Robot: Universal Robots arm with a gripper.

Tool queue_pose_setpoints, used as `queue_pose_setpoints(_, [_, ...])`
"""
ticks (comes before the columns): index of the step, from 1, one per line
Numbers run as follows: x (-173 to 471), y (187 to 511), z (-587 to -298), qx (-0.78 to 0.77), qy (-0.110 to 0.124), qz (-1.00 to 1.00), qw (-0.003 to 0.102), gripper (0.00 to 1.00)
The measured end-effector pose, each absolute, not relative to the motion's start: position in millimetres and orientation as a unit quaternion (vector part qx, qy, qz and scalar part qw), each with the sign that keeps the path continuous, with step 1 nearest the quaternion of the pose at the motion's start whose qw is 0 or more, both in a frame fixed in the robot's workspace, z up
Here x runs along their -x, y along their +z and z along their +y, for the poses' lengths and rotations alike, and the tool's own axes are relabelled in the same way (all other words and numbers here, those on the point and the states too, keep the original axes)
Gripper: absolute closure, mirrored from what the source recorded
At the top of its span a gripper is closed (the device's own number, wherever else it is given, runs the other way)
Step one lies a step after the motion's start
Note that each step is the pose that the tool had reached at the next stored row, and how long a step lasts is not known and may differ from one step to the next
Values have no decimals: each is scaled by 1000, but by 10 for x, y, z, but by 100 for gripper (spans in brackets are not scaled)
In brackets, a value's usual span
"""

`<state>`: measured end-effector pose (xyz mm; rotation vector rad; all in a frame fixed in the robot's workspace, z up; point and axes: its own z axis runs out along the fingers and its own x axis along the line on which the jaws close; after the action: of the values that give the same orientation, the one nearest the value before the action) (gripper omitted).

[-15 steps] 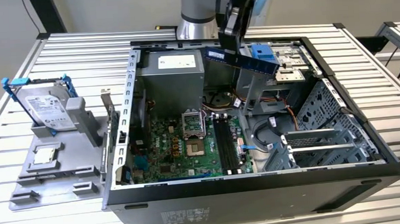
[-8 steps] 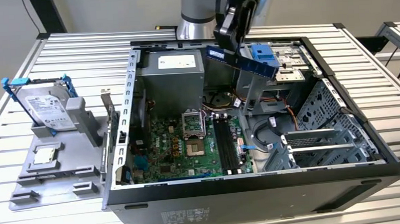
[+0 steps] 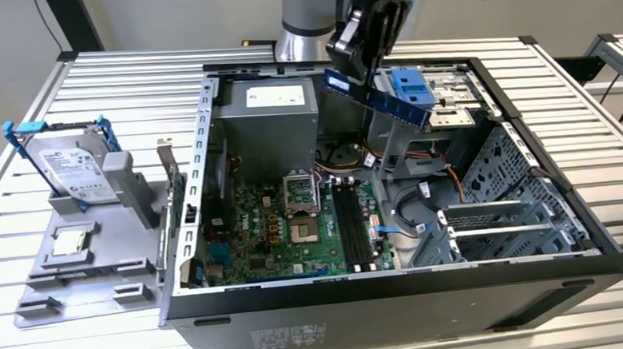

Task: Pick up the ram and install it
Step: 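Insert the ram into the slot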

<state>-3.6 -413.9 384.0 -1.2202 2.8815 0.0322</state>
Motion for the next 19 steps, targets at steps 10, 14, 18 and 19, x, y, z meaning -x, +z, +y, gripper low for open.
queue_pose_setpoints(10, [36,3827,-4139,318,10,948,7,100])
queue_pose_setpoints(14, [36,3823,-4139,288,9,957,7,100])
queue_pose_setpoints(18, [36,3818,-4139,257,9,966,8,100])
queue_pose_setpoints(19, [36,3816,-4139,250,9,968,8,100])
